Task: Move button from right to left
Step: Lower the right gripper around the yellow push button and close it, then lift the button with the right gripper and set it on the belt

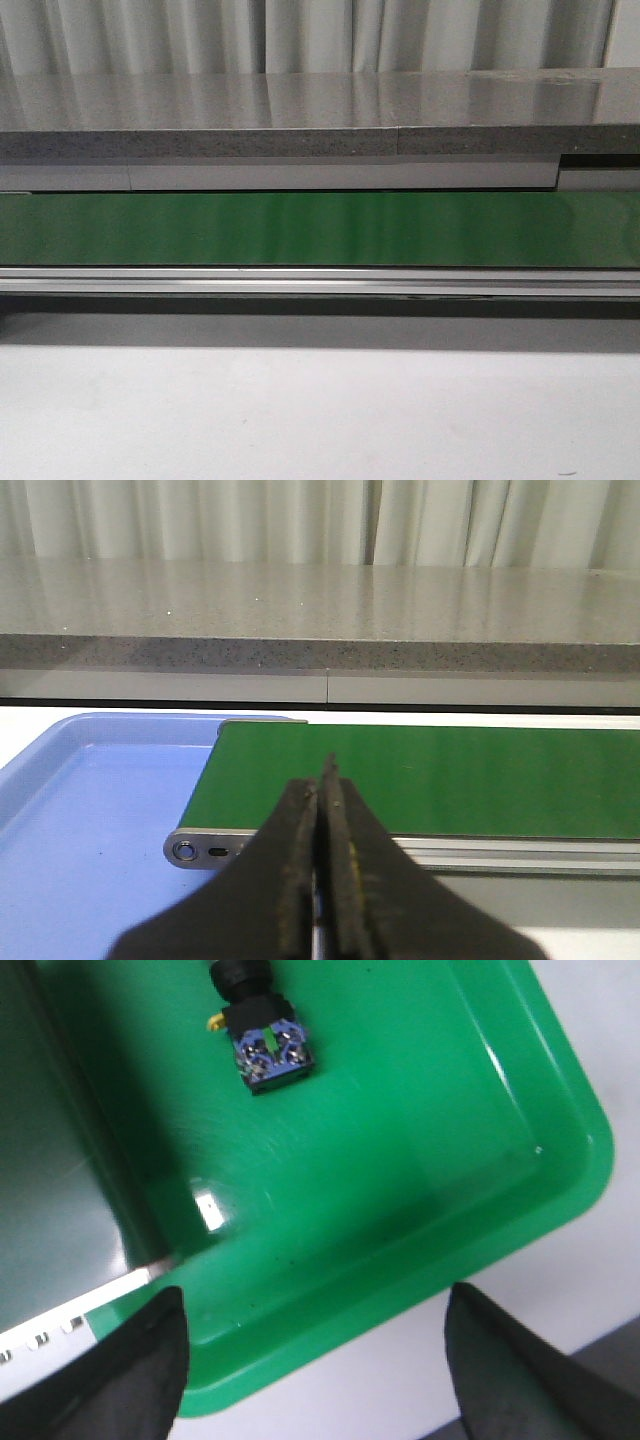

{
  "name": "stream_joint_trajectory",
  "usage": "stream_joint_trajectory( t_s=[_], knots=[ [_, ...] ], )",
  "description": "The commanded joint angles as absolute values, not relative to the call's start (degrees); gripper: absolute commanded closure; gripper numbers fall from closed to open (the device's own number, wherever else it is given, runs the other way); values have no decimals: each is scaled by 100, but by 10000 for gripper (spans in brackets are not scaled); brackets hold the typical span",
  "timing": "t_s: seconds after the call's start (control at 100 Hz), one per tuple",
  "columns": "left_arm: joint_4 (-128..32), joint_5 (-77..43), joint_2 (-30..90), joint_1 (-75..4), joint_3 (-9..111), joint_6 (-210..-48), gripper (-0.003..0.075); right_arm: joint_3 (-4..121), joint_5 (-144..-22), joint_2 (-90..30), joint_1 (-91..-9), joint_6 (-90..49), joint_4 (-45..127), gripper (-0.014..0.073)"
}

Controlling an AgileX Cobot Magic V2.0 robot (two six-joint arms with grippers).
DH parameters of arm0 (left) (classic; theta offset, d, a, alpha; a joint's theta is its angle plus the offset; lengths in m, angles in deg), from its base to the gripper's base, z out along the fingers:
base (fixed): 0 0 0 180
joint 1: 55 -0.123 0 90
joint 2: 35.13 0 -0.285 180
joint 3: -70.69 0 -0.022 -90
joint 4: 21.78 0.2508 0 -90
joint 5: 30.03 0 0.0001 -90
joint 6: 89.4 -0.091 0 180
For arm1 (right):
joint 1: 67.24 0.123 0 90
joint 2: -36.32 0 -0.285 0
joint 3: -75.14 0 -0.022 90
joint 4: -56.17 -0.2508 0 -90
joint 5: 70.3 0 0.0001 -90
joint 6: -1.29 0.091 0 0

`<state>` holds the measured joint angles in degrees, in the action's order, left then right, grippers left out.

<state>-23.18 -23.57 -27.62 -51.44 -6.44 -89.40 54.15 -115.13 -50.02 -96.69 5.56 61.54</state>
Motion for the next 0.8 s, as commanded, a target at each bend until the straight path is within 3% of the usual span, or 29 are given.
stream_joint_trajectory(
  t_s=[0.0,0.79],
  knots=[
    [-2349,-2791,-2941,-5141,-898,-8940,741,5899,-11290,-5289,-9743,261,5949,53],
    [-2349,-2791,-2941,-5141,-898,-8940,741,7627,-11315,-7858,-9928,-863,5470,55]
  ],
)
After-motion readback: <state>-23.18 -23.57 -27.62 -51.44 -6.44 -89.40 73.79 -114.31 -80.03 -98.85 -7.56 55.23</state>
